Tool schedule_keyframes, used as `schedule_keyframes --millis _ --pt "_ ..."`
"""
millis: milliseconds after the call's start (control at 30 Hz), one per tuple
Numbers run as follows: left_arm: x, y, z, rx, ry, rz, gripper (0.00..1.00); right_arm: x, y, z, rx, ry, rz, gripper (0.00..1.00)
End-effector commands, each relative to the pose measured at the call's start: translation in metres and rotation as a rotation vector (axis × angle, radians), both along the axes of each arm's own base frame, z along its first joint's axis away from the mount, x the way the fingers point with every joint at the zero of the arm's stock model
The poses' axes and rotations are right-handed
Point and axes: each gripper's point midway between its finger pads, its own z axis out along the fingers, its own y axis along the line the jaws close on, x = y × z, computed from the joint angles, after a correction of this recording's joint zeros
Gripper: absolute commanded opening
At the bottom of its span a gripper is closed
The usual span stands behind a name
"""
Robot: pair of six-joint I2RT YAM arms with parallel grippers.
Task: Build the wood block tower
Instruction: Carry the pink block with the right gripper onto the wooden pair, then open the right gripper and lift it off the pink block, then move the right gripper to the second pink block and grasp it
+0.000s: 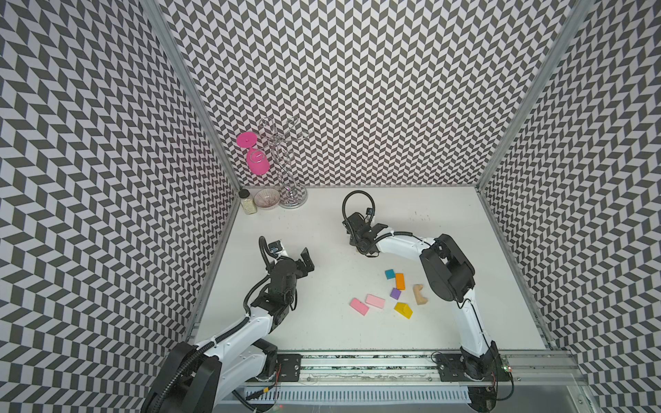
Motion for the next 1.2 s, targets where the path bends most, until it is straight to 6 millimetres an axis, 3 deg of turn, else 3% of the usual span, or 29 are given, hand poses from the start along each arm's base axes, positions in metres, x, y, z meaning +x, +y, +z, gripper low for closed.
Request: schedule_keyframes --millis 0,100,267,400,500,633,800,1000,1167 --pt "0.0 0.001 0.005 -0.009 -0.027 0.001 1.0 0.003 0.003 0.038 0.042 -0.07 -0.005 0.81" --pt "0.0 0.001 0.004 -0.01 -0.026 0.001 1.0 0.003 0.004 0.052 0.05 -0.089 0.008 0.83" --pt "-0.001 0.001 0.004 -0.009 -0.026 0.0 1.0 -0.014 0.006 0.097 0.066 -0.157 0.054 0.87" --pt "-0.001 0.001 0.004 -0.009 -0.027 0.0 1.0 -0.05 0.002 0.129 0.096 -0.235 0.091 0.95" --pt "-0.001 0.001 0.005 -0.01 -0.028 -0.003 1.0 -0.09 0.0 0.133 0.139 -0.274 0.157 0.97" --pt "-0.003 -0.001 0.004 -0.014 -0.026 -0.014 1.0 -0.138 0.0 0.118 0.228 -0.269 0.247 0.97" --pt "-0.007 -0.001 0.006 -0.026 -0.035 -0.025 1.0 -0.189 -0.004 0.071 0.263 -0.183 0.287 0.95" --pt "-0.009 -0.002 0.007 -0.03 -0.043 -0.036 1.0 -0.221 -0.006 0.022 0.202 -0.08 0.282 0.93" --pt "-0.008 -0.003 0.006 -0.028 -0.036 -0.037 1.0 -0.233 -0.006 0.005 0.141 -0.045 0.256 0.92"
